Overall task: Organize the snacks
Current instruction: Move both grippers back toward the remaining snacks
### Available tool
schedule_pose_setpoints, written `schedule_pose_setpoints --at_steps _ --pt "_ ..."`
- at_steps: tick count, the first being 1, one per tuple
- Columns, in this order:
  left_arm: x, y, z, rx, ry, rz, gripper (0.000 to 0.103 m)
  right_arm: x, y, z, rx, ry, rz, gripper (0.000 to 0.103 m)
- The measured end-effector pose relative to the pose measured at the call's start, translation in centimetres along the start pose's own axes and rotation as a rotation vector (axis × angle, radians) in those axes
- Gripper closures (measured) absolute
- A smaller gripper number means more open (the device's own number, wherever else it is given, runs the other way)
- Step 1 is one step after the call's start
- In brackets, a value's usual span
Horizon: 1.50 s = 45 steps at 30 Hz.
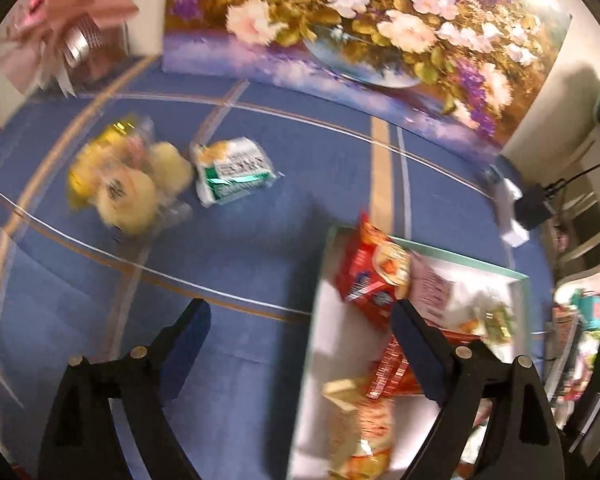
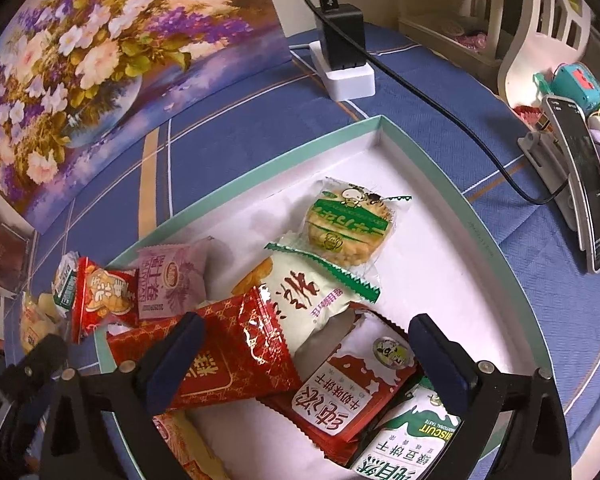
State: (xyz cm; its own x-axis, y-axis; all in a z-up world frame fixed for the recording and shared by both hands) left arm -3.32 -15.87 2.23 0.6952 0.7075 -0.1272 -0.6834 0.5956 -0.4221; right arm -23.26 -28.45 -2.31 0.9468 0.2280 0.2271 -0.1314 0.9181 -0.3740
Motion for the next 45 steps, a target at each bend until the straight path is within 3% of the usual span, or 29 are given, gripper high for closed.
schedule_pose_setpoints --at_steps 6,15,28,33,45 --pt "1.4 -0.4 0.6 -0.037 -0.167 -0.042 0.011 1.1 0.4 0.4 0.000 0.004 0.027 0.000" --pt "2.6 -1.0 2.4 -0.086 -0.258 -0.050 0.011 3.6 1.1 0.9 -0.001 0.010 0.080 0.000" --pt "5.6 -2.5 3.7 -0.017 -0.246 0.000 0.011 7.9 1.6 4.1 -0.032 0.039 0.121 0.000" --pt "7.9 -3.2 4.0 0.007 -0.324 0.023 0.011 10.0 1.8 5.2 -0.049 0.012 0.143 0.000" --pt "15.3 -4.4 3.5 0.074 -0.375 0.169 0.011 15.6 3.5 4.5 -0.030 -0.034 0.240 0.000"
Point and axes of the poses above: each gripper's, at about its wrist camera, not at the fingertips, and z roughly against the way its jaws point, x to its left, y to its underside, the point moved 2 cm from there along -z, roughly the way its jaws point, and after that the axes turned 3 degrees about -y, right-handed, at the moved point
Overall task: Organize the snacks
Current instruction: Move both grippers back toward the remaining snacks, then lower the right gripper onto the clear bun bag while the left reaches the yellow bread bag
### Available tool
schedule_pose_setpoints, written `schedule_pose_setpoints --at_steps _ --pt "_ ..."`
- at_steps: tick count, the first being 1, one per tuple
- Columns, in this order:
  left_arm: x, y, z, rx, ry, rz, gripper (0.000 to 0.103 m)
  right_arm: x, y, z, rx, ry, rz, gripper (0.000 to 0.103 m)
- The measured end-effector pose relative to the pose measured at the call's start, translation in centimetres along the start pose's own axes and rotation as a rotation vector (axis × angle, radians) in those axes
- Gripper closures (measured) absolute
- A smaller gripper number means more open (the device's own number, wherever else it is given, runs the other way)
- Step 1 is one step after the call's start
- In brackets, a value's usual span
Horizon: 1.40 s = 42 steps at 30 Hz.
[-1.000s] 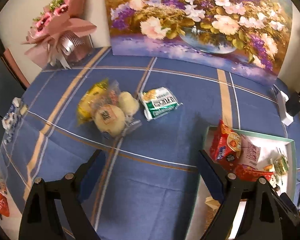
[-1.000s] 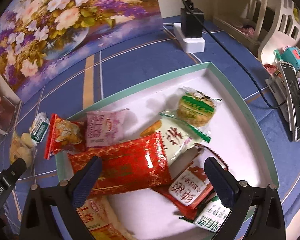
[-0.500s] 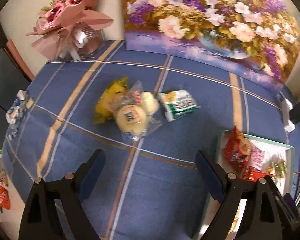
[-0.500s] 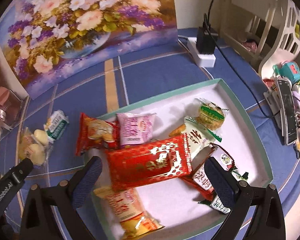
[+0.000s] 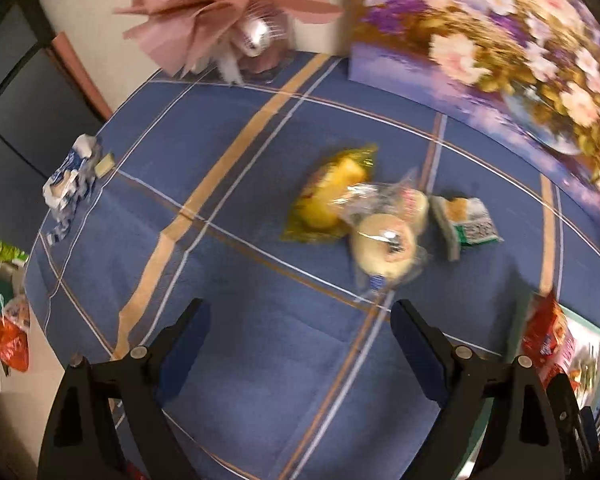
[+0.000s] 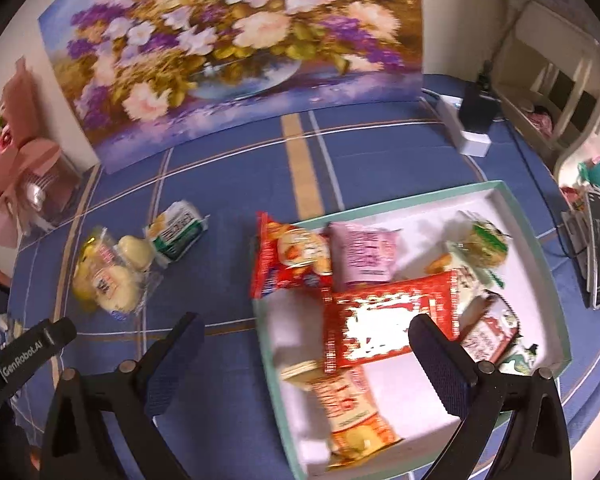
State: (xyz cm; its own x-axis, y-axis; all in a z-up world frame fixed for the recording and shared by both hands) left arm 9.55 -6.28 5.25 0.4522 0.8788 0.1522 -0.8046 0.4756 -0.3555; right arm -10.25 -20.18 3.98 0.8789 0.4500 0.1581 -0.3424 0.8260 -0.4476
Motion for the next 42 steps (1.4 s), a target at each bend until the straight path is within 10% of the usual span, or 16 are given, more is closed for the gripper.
schedule_pose_setpoints --at_steps 23,42 --pt "5.3 -2.2 -4.2 0.063 -0.016 0.110 0.011 8.6 1.2 -2.5 0.022 -0.077 0.178 0.000" --pt "4.6 -4.7 -6.3 0.033 0.131 0.093 0.011 9.1 -0.5 -5.5 0.035 -0.137 0.085 0.000"
Point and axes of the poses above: each gripper's, at about its wrist camera, not at the fingertips, and z roughly against the way its jaws point, x to its left, y to its underside, the point moved 2 cm from there along -z, roughly the way its jaws point, and after that the axes turned 3 degrees about -y, right-handed, at the moved point
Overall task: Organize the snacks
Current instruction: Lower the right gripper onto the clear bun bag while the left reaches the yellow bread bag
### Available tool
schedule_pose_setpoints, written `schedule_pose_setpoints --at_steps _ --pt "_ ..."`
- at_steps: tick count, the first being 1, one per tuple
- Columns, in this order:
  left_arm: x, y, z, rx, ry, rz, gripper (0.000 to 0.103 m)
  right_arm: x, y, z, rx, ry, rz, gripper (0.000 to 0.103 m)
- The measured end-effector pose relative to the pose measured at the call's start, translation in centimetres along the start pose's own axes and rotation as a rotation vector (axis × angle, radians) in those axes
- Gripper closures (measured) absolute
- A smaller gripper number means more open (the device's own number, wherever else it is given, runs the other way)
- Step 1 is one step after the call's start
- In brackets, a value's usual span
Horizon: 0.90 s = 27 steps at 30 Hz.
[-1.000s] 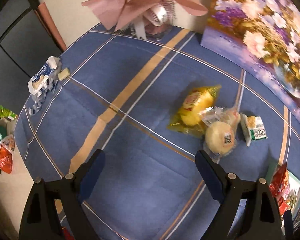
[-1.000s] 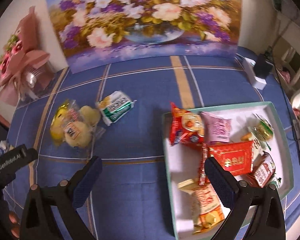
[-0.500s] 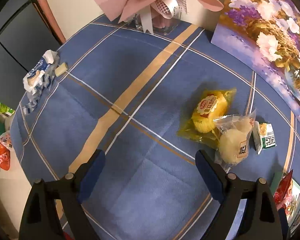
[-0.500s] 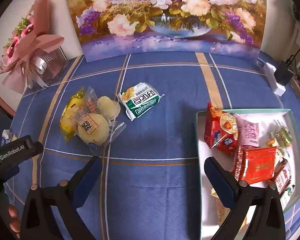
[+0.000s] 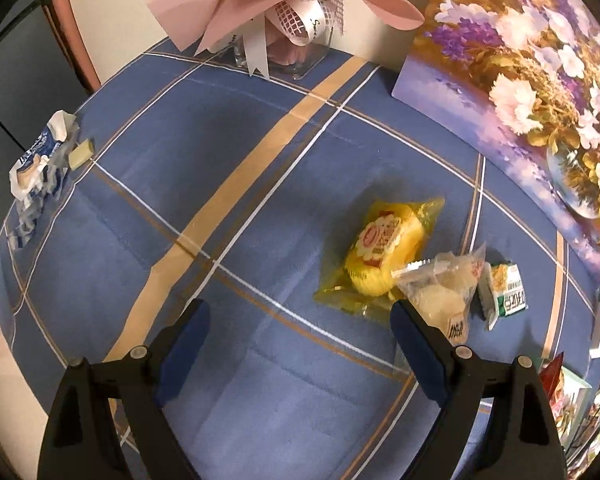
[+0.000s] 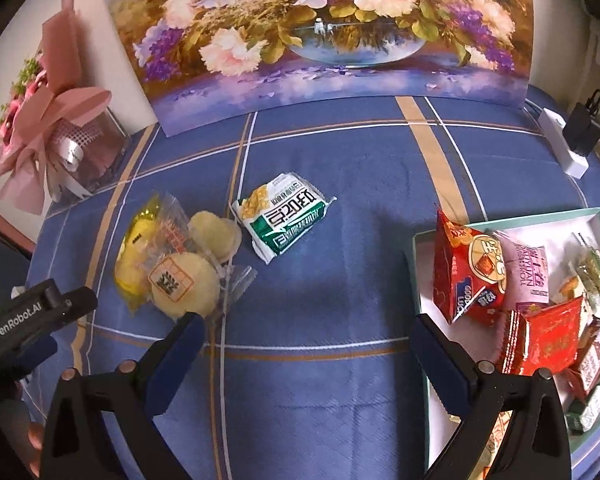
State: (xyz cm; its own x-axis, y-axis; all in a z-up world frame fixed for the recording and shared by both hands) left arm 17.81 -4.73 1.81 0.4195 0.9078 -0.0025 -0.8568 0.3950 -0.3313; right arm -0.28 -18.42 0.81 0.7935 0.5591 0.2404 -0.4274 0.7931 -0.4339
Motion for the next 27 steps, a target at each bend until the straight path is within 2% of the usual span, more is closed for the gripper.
schedule_pose_setpoints --at_steps 7,13,20,27 --pt "0.1 -1.5 -1.6 -0.004 0.059 0.005 0.011 1.5 -1.0 -0.9 -0.012 -0.060 -0.002 0.000" --pt "0.2 -2.3 -3.3 0.006 0.080 0.010 0.011 3.6 -1.0 -2.9 0.001 -0.076 0.066 0.000" --pt "0.9 -2.8 -4.4 0.023 0.173 0.045 0.011 6.7 -0.7 -4.8 -0.002 -0.092 0.156 0.000" --pt "0.8 -2.9 -5.5 0.053 0.279 0.066 0.011 8.1 -0.3 -6.5 -0.002 -0.086 0.188 0.000"
Point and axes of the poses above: each gripper's, at about its wrist camera, not at the fingertips, and z roughly against the way its jaws point, x to its left, y to its underside, the point moved 2 cm from there along -z, roughly the way its jaws point, and after that the axes turned 3 degrees about -y, right-handed, at the moved point
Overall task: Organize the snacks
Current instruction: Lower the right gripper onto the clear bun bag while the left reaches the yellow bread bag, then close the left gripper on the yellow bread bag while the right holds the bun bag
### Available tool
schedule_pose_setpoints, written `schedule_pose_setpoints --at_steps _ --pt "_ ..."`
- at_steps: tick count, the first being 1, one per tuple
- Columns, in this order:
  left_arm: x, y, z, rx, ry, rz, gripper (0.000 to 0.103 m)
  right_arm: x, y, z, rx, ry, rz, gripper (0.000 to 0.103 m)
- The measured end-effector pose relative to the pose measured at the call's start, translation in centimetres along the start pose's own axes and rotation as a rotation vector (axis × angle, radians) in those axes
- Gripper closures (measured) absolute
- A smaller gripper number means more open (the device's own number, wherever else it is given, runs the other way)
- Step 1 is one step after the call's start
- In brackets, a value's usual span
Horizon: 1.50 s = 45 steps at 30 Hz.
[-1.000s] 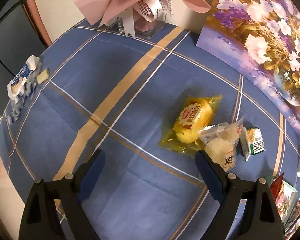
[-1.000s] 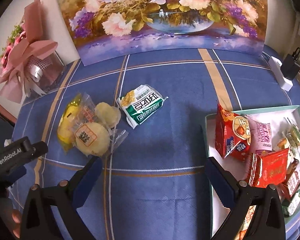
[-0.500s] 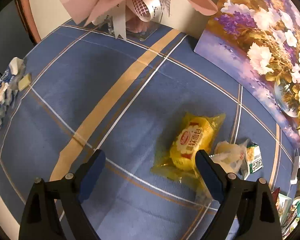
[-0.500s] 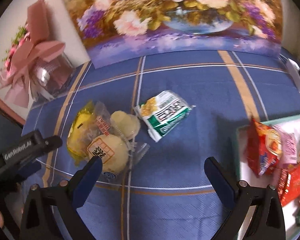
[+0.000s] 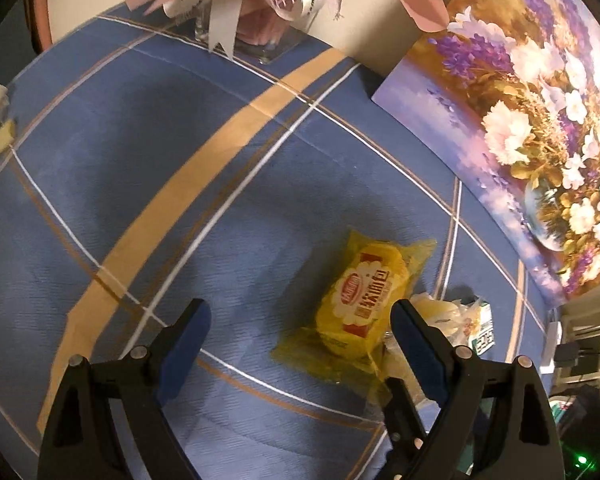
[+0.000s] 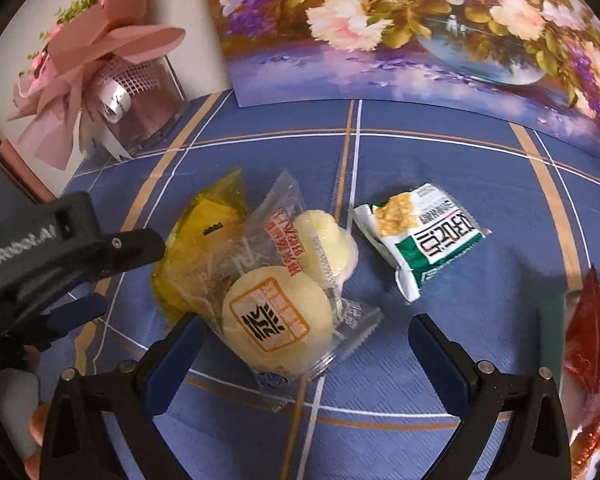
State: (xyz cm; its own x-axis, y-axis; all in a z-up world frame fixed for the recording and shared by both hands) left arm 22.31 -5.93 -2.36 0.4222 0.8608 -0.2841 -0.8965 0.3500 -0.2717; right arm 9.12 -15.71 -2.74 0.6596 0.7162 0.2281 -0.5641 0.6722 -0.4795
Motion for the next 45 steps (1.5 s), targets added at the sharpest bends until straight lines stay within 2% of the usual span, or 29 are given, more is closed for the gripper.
schedule_pose_setpoints --at_steps 9,11,12,13,21,25,30,39,45 --pt "-1.2 0.1 -1.6 -0.001 0.078 -0.015 0.012 -1.3 0.2 -0.7 -0.006 -0.016 -0.049 0.013" --pt "-1.2 0.1 -1.7 -0.002 0.088 -0.018 0.018 -1.6 0.4 -0.6 -0.006 -0.015 -0.055 0.014" --pt "-1.2 0.1 -1.8 -0.005 0.091 -0.018 0.027 -1.8 0.5 -0.5 -0.006 -0.018 -0.059 0.014" --pt "-1.2 0.1 -1.9 -0.003 0.093 -0.019 0.031 -1.9 0.5 -0.5 -0.007 -0.022 -0.064 0.015" --pt "-1.7 0.5 -2.2 0.009 0.113 -0.033 0.038 -2.3 0.6 -0.1 -0.001 -0.025 -0.079 0.017" --pt "-2.0 0.8 -2.2 0.016 0.122 -0.039 0.046 -2.6 0.7 0.0 0.008 -0.029 -0.087 0.018" --pt "-2.8 1.4 -2.0 0.016 0.079 -0.084 0.053 -2.9 0.8 0.2 0.019 -0.016 -0.092 0.018" --pt "-2.3 2.4 -1.5 0.070 0.011 -0.050 0.056 -3.6 1.7 1.2 0.042 -0.003 -0.111 0.019" --pt "-2.3 3.4 -0.7 0.086 -0.065 -0.053 0.060 -4.0 2.4 1.8 0.066 0.000 -0.136 0.020"
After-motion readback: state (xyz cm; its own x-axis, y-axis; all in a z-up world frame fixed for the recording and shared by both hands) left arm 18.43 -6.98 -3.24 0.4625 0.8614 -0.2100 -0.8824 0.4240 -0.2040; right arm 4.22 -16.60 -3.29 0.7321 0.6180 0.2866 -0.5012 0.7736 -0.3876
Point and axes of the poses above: each gripper's, at about its wrist camera, not at the fingertips, and z roughly against the way its jaws point, x to its left, y to its underside, the point moved 2 cm from there along -z, roughly the way its jaws point, and after that the axes turned 3 degrees about -y, right-handed, at the moved point
